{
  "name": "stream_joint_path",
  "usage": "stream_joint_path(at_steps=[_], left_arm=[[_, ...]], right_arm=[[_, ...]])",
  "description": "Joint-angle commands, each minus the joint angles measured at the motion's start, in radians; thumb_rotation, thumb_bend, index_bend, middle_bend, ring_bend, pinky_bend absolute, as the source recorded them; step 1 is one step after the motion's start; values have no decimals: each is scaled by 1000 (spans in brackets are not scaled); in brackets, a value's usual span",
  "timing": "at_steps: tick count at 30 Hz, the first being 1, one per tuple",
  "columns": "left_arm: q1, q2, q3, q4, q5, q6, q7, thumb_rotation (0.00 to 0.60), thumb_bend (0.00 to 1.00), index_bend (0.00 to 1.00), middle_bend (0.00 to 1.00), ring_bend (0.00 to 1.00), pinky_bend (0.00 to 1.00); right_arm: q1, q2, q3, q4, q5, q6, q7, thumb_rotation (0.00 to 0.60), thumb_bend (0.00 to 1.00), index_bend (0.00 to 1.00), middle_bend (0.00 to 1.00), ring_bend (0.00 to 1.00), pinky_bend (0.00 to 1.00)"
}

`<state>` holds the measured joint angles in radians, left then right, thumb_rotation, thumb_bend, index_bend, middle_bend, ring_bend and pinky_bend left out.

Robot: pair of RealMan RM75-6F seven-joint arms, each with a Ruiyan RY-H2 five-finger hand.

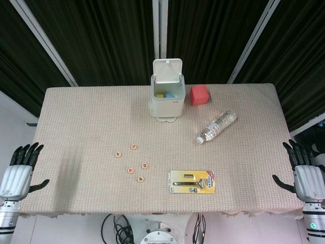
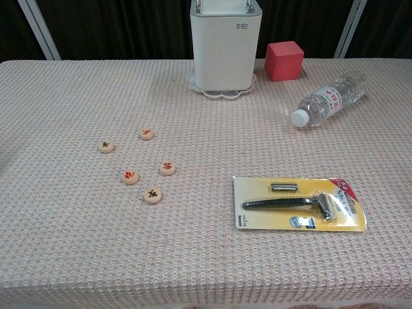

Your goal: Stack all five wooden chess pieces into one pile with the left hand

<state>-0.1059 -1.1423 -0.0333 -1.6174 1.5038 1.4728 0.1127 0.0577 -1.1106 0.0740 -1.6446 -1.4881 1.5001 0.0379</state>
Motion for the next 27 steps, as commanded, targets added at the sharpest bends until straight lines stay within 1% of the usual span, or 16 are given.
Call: stream_joint_path(at_steps=[1,6,11,15,19,23,27], left_arm=[[-1,-2,0,0,-1,-2,0,600,94,55,28,0,0],[-4,-12,10,-4,8,-14,10,600,94,55,28,0,0],[-20,-2,25,-51,16,-52,50,600,95,55,28,0,0],[-52,-2,34,-94,40,-101,41,600,106,55,30,0,0],[-110,-20,36,-114,63,-186,39,600,119,67,33,0,0],[-187,-45,30,-144,82,-290,104,600,123,84,33,0,0],[-253,-89,13,-155,62,-380,164,600,129,106,34,0,0]], right_arm=[[-1,0,0,4,2,-2,5,600,127,0,0,0,0],[-4,1,-7,10,-4,-4,11,600,128,0,0,0,0],[-8,4,-11,11,-11,1,23,600,128,0,0,0,0],[-3,8,-13,9,-12,-13,39,600,131,0,0,0,0],[6,13,-13,6,-15,-28,56,600,131,0,0,0,0],[11,20,-15,4,-15,-40,65,600,131,0,0,0,0],[5,19,-16,7,-10,-35,80,600,131,0,0,0,0]])
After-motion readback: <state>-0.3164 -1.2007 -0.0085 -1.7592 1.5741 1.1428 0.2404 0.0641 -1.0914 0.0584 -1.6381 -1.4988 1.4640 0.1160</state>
